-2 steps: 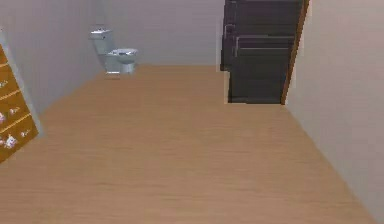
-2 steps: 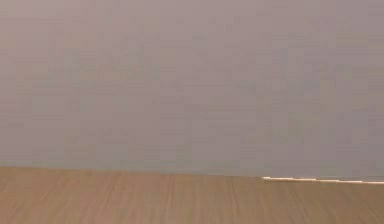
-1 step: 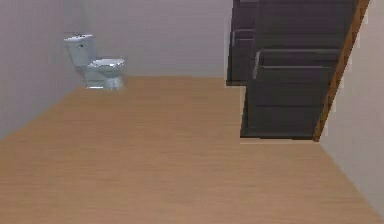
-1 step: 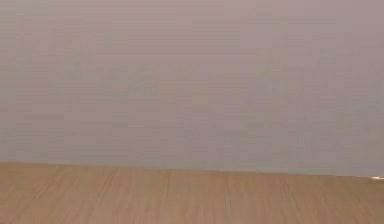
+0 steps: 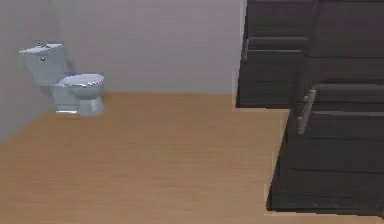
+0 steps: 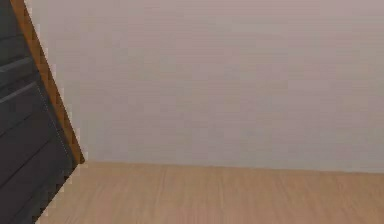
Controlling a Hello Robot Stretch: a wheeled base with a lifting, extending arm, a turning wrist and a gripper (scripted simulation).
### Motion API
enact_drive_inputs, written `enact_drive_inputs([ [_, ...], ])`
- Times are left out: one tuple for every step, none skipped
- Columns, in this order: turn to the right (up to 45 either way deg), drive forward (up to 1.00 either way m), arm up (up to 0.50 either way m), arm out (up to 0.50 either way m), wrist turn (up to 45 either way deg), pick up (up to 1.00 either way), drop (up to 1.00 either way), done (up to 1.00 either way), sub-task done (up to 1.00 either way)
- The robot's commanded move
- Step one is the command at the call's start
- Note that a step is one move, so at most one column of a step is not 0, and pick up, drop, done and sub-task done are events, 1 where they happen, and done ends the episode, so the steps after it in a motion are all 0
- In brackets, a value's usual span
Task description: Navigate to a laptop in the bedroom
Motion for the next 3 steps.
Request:
enact_drive_inputs([
  [0.0,0.85,0.0,0.0,0.0,0.0,0.0,0.0,0.0],
  [21.0,0.0,0.0,0.0,0.0,0.0,0.0,0.0,0.0],
  [0.0,1.0,0.0,0.0,0.0,0.0,0.0,0.0,0.0],
])
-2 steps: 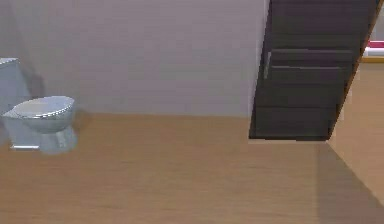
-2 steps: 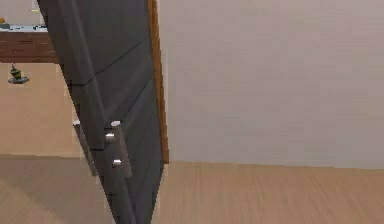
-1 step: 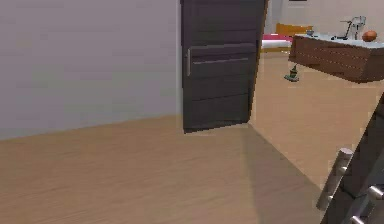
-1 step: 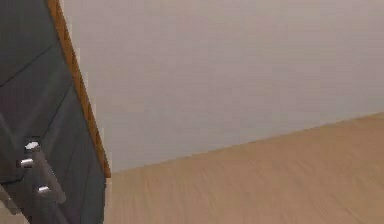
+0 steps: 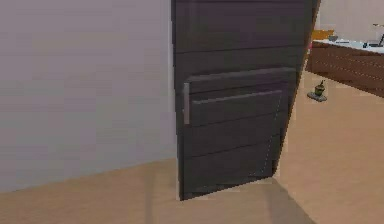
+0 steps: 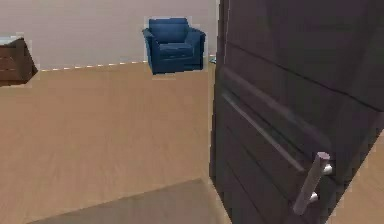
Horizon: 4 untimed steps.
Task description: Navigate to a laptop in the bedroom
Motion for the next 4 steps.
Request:
enact_drive_inputs([
  [45.0,0.0,0.0,0.0,0.0,0.0,0.0,0.0,0.0],
  [6.0,0.0,0.0,0.0,0.0,0.0,0.0,0.0,0.0],
  [0.0,1.0,0.0,0.0,0.0,0.0,0.0,0.0,0.0],
  [3.0,0.0,0.0,0.0,0.0,0.0,0.0,0.0,0.0],
])
